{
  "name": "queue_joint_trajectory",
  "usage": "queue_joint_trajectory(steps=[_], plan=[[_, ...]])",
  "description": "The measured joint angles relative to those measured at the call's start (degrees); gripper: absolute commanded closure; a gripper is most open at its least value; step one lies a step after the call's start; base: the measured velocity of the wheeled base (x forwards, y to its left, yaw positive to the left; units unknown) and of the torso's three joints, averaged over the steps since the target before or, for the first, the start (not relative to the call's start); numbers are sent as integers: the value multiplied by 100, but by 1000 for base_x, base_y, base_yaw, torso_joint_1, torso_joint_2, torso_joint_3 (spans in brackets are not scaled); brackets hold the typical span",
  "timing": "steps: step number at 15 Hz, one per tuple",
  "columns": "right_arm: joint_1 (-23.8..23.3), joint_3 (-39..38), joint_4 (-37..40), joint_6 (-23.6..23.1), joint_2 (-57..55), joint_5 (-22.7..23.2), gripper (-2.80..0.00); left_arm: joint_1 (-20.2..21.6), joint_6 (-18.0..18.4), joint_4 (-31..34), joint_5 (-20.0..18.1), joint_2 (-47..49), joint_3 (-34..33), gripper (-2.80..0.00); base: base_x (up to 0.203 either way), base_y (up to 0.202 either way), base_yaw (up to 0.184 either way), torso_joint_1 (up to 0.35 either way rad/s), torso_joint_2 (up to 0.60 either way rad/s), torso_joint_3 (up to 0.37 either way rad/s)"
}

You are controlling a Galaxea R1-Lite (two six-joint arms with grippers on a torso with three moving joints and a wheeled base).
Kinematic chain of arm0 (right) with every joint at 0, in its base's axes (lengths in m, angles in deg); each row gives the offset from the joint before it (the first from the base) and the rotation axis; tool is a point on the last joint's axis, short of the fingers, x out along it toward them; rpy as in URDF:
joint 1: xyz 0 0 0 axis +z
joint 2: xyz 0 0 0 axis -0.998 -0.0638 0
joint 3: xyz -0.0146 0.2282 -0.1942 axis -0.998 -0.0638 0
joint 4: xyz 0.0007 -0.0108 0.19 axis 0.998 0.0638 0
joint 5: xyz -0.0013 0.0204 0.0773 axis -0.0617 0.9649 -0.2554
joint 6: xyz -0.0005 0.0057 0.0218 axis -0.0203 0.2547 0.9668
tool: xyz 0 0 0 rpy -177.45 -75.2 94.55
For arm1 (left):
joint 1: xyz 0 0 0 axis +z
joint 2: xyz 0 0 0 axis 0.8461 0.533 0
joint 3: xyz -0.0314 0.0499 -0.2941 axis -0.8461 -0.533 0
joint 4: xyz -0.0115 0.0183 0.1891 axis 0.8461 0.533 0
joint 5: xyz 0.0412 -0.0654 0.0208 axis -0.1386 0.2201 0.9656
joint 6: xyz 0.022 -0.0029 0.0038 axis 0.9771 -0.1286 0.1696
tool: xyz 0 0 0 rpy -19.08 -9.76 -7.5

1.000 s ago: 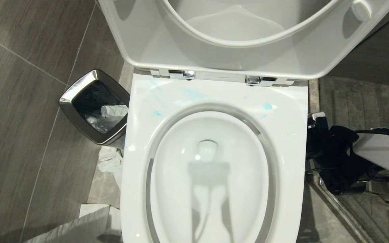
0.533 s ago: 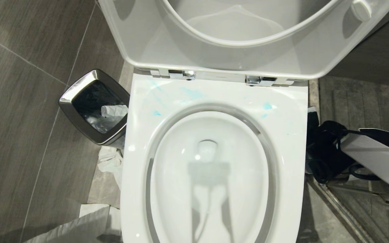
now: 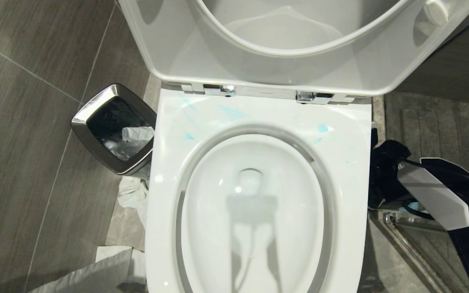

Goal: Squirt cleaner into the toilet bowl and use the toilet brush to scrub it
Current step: Pour in the cleaning agent

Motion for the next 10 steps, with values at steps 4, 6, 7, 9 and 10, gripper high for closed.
queue_joint_trajectory(steps=[4, 6, 7, 9, 10], plan=[[35, 528, 0, -2, -315, -3, -280, 0, 2, 0, -1, 0, 0, 0, 0, 0, 0, 0, 0, 0], [59, 769, 0, -2, -443, -11, -280, 0, 0, 0, 2, 0, 0, 0, 0, 0, 0, 0, 0, 0], [69, 858, 0, 0, -490, -20, -280, 0, 5, -2, 2, 0, 0, 0, 0, 0, 0, 0, 0, 0], [88, 972, 0, 2, -549, -49, -280, 0, 1, 0, -1, 0, 0, 0, 0, 0, 0, 0, 0, 0], [98, 1034, 0, 2, -563, -52, -280, 0, 0, 0, -1, 0, 0, 0, 0, 0, 0, 0, 0, 0]])
